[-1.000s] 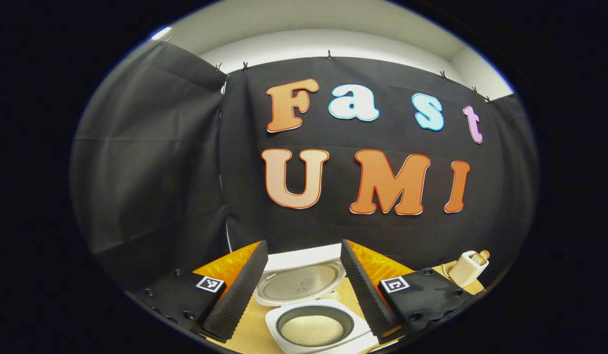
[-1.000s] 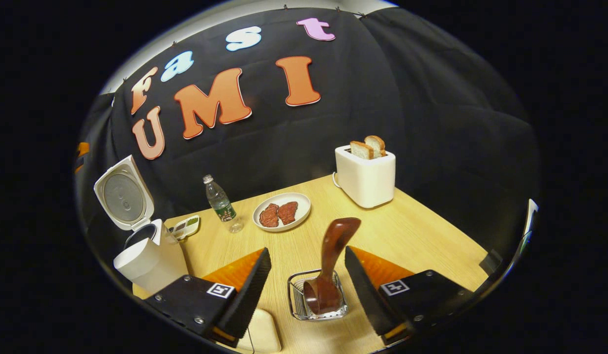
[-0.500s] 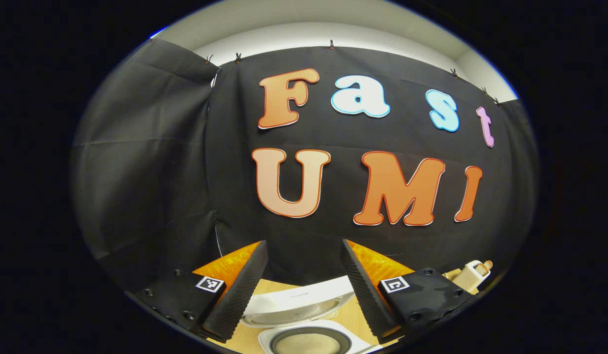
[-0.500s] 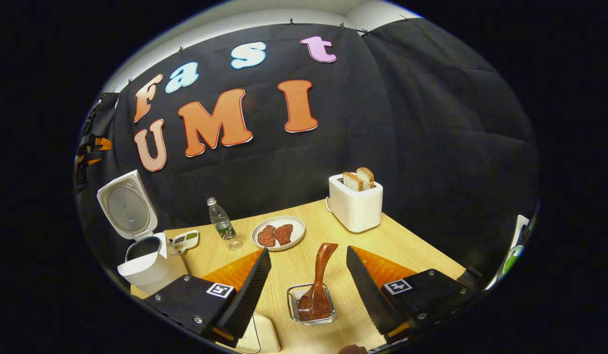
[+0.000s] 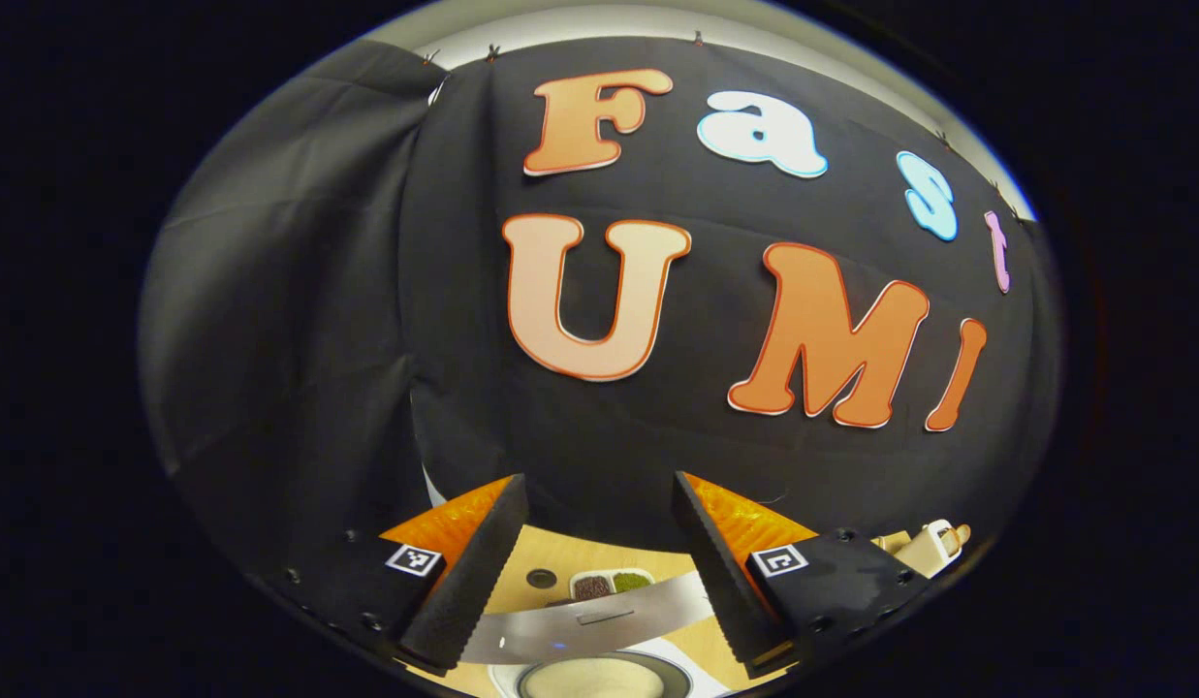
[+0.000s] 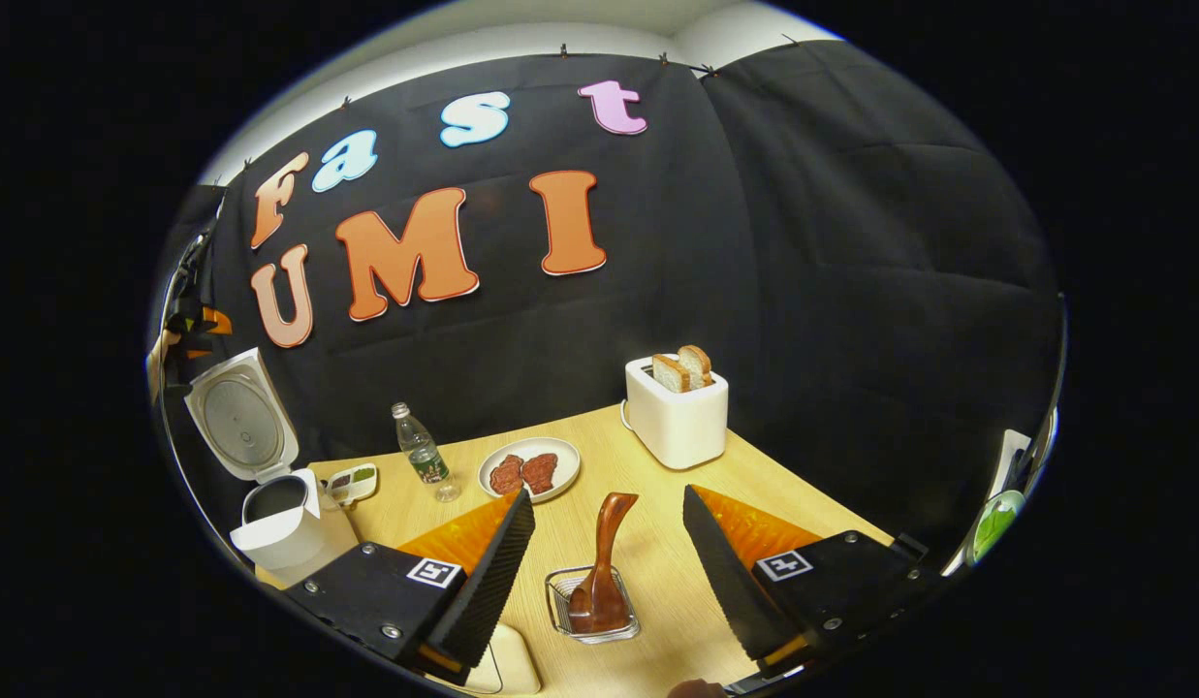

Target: Close the left gripper, press the button to open the rice cooker; take a wooden spoon from the chopstick holder with the right hand, scoop a spoonful of rice and pour it into the rice cooker, then put the wooden spoon back into the chopstick holder.

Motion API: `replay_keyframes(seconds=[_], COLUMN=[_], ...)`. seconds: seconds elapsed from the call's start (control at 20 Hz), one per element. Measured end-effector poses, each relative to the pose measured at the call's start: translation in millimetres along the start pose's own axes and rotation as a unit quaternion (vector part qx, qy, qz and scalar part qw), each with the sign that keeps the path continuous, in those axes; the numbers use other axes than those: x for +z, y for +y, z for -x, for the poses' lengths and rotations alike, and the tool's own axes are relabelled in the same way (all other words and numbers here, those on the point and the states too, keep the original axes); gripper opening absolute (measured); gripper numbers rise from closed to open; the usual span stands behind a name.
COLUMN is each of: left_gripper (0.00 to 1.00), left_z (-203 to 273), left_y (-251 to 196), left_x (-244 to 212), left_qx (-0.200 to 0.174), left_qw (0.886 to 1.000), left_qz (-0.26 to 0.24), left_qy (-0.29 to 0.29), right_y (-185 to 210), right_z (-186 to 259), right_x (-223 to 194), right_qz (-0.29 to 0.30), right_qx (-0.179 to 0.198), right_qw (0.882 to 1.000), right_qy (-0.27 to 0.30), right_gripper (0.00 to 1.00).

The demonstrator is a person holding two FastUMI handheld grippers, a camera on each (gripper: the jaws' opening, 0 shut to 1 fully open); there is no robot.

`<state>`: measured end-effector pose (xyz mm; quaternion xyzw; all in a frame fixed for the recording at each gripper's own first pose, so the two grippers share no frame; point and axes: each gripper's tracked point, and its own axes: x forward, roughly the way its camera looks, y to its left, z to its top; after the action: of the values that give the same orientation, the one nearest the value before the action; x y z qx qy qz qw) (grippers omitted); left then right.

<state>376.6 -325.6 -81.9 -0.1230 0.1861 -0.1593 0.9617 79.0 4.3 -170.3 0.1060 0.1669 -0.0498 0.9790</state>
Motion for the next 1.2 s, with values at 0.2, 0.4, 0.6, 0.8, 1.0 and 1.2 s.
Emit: replay_keyframes(seconds=[0.2, 0.4, 0.6, 0.8, 1.0, 1.2], left_gripper=[1.00, 0.99, 1.00, 0.99, 0.99, 1.00], left_z=[-2.2, 16.8, 47.0, 89.0, 130.9, 144.8], left_y=[-5.6, -18.9, -29.6, -42.4, -56.3, -52.5], left_x=[-29.3, -49.7, -63.7, -100.2, -167.7, -246.5], left_qx=[-0.009, -0.017, -0.032, -0.039, -0.059, -0.051], left_qw=[0.999, 0.998, 0.998, 0.997, 0.994, 0.988], left_qz=[-0.001, -0.023, -0.023, -0.017, -0.018, -0.042], left_qy=[0.034, 0.050, 0.057, 0.064, 0.093, 0.140], right_y=[-3.2, -3.3, -4.6, -0.7, 6.4, 13.2], right_z=[2.4, 8.1, 20.2, 35.5, 47.4, 52.5], right_x=[10.4, 24.1, 46.0, 53.0, 48.0, 40.3], right_qz=[0.002, -0.006, -0.005, 0.001, 0.013, 0.015], right_qx=[0.000, 0.014, 0.026, 0.049, 0.074, 0.090], right_qw=[1.000, 1.000, 0.999, 0.997, 0.996, 0.995], right_qy=[-0.011, -0.018, -0.046, -0.059, -0.054, -0.044], right_gripper=[0.95, 0.95, 0.95, 0.95, 0.95, 0.95])
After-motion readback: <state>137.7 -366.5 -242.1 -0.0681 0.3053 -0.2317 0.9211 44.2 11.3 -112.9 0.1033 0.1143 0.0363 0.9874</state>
